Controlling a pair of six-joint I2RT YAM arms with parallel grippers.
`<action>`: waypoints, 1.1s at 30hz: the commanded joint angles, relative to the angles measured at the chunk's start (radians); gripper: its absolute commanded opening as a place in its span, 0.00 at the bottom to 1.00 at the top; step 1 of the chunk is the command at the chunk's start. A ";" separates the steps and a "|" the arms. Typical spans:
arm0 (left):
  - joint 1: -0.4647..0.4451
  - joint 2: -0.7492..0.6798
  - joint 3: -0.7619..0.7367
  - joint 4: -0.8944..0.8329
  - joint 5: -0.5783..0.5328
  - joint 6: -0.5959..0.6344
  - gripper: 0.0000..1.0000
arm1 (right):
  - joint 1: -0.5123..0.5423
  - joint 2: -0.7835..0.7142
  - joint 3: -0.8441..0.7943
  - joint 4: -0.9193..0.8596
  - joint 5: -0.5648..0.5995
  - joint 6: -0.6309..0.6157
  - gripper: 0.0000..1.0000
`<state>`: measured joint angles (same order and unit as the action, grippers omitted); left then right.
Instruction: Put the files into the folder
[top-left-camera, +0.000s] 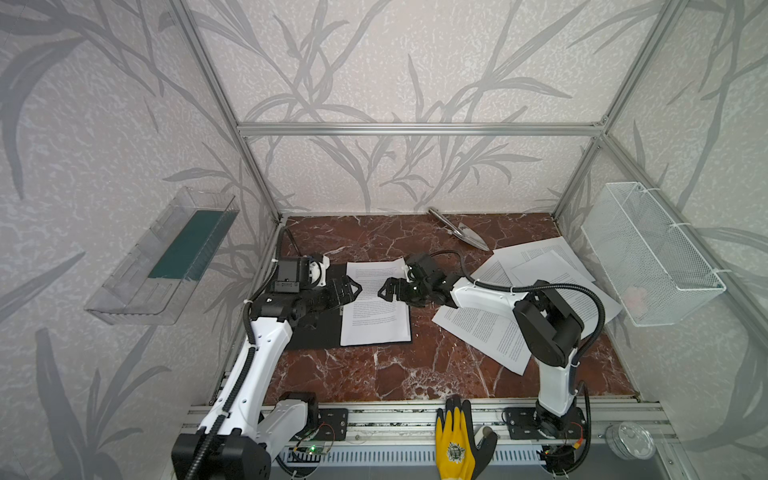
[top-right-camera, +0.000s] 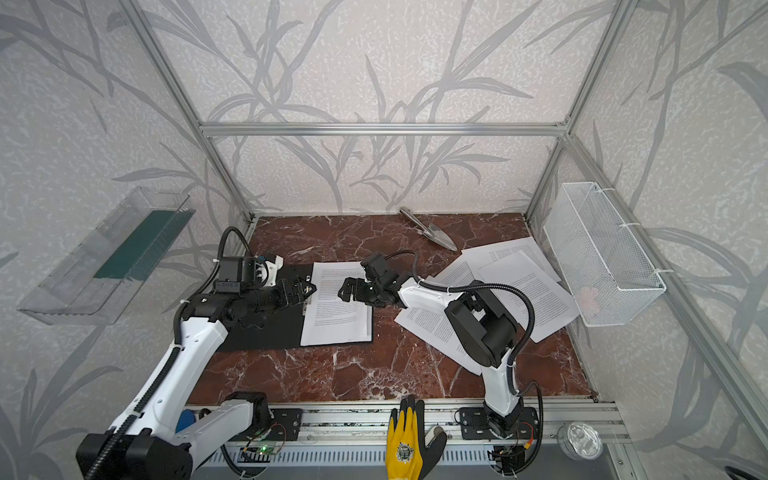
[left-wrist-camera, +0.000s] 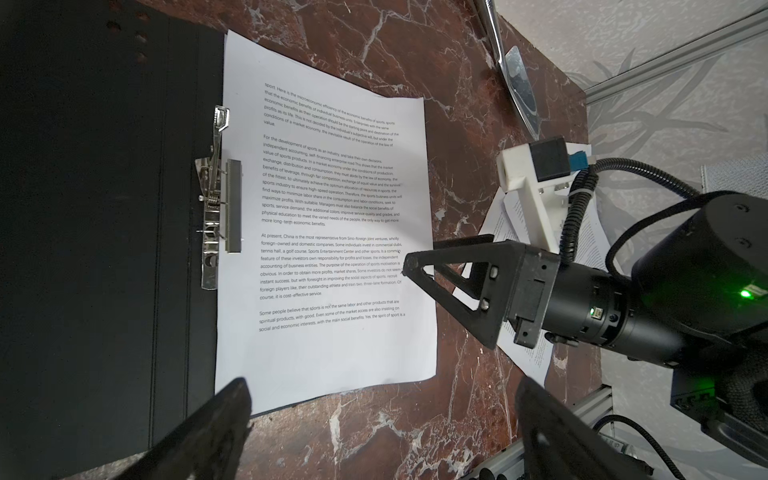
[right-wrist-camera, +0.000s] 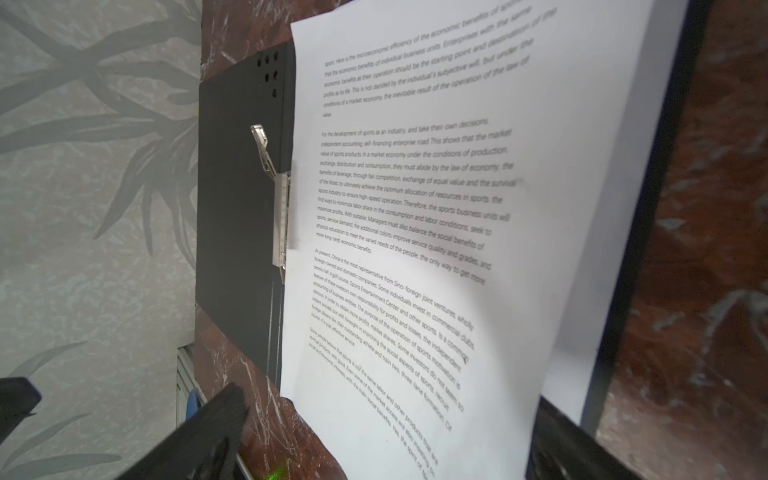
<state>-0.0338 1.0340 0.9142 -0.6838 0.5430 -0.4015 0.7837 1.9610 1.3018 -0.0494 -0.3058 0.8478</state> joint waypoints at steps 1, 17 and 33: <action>0.001 -0.004 -0.003 -0.014 -0.014 0.012 0.99 | 0.005 -0.040 -0.019 -0.025 0.071 -0.018 0.99; -0.258 -0.063 -0.086 0.308 -0.135 -0.311 0.99 | -0.165 -0.343 -0.143 -0.203 0.364 -0.177 0.99; -0.908 0.558 0.070 0.703 -0.246 -0.540 0.90 | -0.512 -0.731 -0.630 -0.275 0.178 -0.167 0.99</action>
<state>-0.9215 1.5272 0.9230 -0.0669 0.2985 -0.8825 0.2756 1.2785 0.6918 -0.3046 -0.1162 0.6788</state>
